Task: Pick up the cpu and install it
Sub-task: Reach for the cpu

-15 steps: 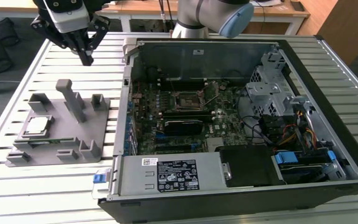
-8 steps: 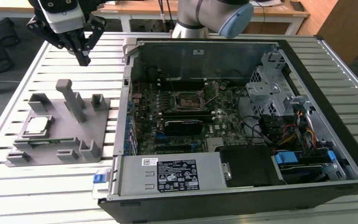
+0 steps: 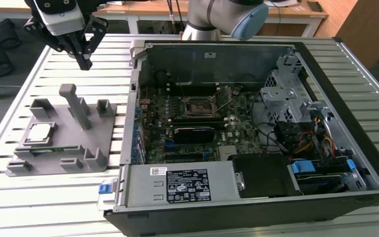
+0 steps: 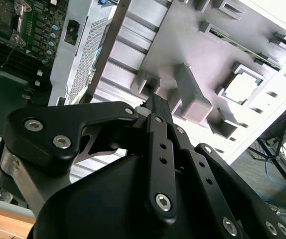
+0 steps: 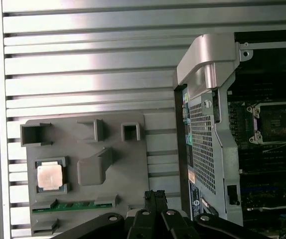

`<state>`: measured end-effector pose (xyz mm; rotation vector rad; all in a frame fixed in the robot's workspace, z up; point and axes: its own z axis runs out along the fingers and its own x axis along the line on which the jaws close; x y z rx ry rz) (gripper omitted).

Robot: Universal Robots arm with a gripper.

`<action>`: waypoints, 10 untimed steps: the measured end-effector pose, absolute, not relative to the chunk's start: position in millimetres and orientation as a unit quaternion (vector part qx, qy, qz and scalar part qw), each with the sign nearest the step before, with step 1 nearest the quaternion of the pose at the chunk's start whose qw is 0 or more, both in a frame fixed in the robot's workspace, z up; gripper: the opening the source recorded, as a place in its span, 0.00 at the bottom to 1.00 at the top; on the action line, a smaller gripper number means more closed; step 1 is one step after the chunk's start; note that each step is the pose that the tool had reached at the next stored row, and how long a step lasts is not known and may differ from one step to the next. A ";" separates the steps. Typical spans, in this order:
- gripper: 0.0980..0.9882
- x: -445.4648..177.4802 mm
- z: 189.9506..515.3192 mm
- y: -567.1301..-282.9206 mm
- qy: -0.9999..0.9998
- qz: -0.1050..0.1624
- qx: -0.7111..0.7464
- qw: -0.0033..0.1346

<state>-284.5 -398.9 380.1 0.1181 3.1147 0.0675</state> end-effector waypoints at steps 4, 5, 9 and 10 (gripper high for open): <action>0.01 -287.8 379.8 -398.9 0.999 0.022 0.038 0.012; 0.01 -288.6 379.7 -398.9 0.999 0.022 0.038 0.012; 0.01 -291.7 379.4 -398.9 0.999 0.022 0.038 0.012; 0.01 -292.5 379.3 -398.9 0.999 0.022 0.038 0.012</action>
